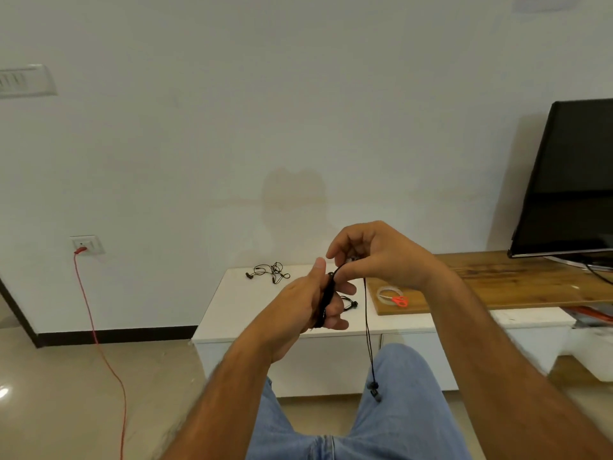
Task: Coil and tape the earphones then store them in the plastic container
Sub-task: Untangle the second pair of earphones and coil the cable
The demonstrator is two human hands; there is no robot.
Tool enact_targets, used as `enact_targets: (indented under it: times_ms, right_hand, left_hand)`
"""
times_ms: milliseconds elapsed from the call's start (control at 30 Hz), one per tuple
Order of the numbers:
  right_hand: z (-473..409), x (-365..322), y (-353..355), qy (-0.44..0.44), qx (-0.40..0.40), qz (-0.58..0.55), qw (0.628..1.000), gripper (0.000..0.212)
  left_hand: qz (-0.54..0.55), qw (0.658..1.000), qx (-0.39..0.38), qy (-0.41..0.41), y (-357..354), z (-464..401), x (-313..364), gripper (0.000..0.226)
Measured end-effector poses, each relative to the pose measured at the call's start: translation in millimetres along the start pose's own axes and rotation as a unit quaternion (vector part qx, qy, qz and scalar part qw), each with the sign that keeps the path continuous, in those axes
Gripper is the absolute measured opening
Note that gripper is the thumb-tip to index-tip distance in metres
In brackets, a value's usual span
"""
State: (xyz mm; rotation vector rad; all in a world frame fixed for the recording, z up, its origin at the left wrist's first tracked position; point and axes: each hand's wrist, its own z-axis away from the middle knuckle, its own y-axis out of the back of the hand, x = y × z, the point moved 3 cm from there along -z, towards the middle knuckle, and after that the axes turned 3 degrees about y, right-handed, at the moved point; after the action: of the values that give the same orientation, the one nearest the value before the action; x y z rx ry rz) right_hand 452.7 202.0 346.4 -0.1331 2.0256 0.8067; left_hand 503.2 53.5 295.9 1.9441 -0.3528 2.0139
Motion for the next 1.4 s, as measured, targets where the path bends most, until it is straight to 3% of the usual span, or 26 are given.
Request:
enact_targets:
  times_ms: [233,400,467,533,733,900,1133,1400]
  right_hand:
    - [-8.1,18.9,-2.6,0.031,-0.007,-0.230,0.973,0.020]
    - [-0.2,39.7,-22.7,0.018,0.018,-0.365,0.931,0.035]
    - [6.2,41.9,-34.0,0.013,0.025,-0.401,0.916,0.030]
    - [12.8,41.7,-47.6,0.018,0.017,-0.406,0.913,0.010]
    - [23.7,52.0,-67.4,-0.007,0.055,-0.354,0.934,0.010]
    - [33.3,55.1,-76.3,-0.048,0.061,-0.224,0.971,0.016]
    - [47.1,33.2,-64.3,-0.069,0.042,-0.132,0.988,0.016]
    - [46.8,-7.1,-33.2,-0.042,0.041,-0.003,0.998,0.011]
  left_hand:
    - [0.014,0.999,-0.039,-0.021,-10.6,11.6,13.4,0.059]
    - [0.009,0.998,-0.043,-0.049,-15.5,15.0,20.7,0.053]
    - [0.016,0.997,-0.034,-0.065,-15.2,14.8,21.4,0.052]
    - [0.025,0.996,-0.025,-0.083,-14.6,13.7,22.3,0.053]
    - [0.084,0.990,0.041,-0.105,-3.7,5.1,32.0,0.049]
    - [0.147,0.981,0.050,-0.117,-1.1,-5.2,39.9,0.065]
    - [0.123,0.981,0.097,-0.116,16.2,-7.2,35.6,0.088]
    - [0.046,0.996,0.072,-0.036,11.9,-4.9,22.5,0.094]
